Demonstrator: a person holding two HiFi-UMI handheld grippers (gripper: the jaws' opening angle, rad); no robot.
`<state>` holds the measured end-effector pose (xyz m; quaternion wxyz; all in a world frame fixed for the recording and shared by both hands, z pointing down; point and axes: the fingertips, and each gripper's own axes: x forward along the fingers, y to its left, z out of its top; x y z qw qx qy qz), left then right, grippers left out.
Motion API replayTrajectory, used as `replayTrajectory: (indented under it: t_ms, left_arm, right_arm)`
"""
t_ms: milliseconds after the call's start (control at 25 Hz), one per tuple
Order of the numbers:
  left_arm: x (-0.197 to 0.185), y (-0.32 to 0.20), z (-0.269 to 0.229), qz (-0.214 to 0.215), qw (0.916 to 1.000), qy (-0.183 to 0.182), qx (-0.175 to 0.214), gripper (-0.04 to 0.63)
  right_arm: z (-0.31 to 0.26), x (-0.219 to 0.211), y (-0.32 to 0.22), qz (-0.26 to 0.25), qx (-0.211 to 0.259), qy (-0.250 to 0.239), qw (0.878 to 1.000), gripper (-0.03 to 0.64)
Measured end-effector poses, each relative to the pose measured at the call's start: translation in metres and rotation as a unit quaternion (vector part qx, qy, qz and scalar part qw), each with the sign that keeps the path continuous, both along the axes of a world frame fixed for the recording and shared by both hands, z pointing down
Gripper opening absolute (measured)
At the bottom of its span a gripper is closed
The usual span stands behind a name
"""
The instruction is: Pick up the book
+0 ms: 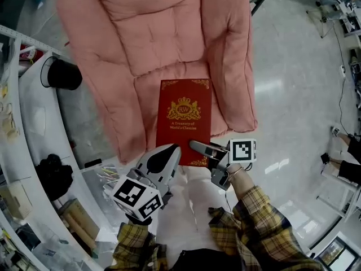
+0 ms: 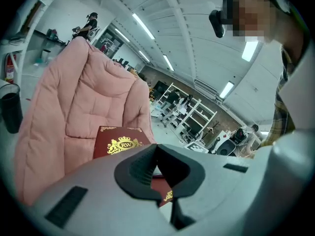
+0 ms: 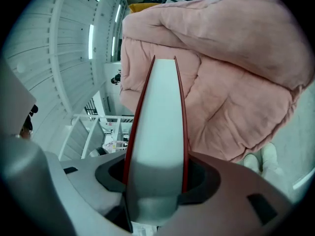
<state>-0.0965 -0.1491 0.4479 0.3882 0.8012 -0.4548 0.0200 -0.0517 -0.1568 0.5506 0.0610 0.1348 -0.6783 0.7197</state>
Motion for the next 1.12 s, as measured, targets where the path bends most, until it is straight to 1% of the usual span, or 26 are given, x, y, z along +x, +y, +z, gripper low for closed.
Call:
replayTrajectory:
  t_ms: [80,200,240,360,520,720,880,1000,1120]
  left_arm:
    - [0.004,-0.003,-0.019,0.001,1.0,0.0,0.007,0.005]
    - [0.007,-0.004,-0.049,0.0,0.9998,-0.001,0.018,0.005]
    - [0.006,-0.005,-0.058,-0.002,0.9997,-0.003,0.022,0.005]
    - [0.0,-0.01,-0.083,-0.011,0.9992,-0.01,0.038,0.005]
    - [-0.002,-0.006,-0.115,-0.022,0.9984,-0.008,0.051,0.005]
    - [0.0,-0.006,-0.158,-0.019,0.997,-0.013,0.074,0.005]
    - [0.004,-0.003,-0.188,-0.014,0.9951,-0.015,0.097,0.005]
    - [0.003,0.003,-0.203,-0.016,0.9938,-0.018,0.109,0.005]
    - [0.002,0.014,-0.214,-0.015,0.9929,-0.024,0.116,0.005]
  right_arm:
    - [-0.025,0.001,-0.004,-0.002,0.013,-0.012,1.0,0.261]
    - [-0.053,0.007,-0.002,-0.009,0.022,-0.001,1.0,0.261]
    - [-0.064,0.006,-0.003,-0.011,0.029,-0.004,1.0,0.261]
    - [-0.096,0.001,-0.008,-0.017,0.05,-0.018,0.998,0.259]
    - [-0.138,0.0,0.001,-0.022,0.066,-0.04,0.997,0.259]
    - [-0.188,0.005,0.009,-0.033,0.092,-0.052,0.994,0.259]
    - [-0.219,0.013,0.015,-0.032,0.113,-0.054,0.992,0.261]
    - [-0.236,0.013,0.019,-0.036,0.134,-0.058,0.989,0.259]
    - [-0.248,0.01,0.03,-0.043,0.145,-0.067,0.986,0.261]
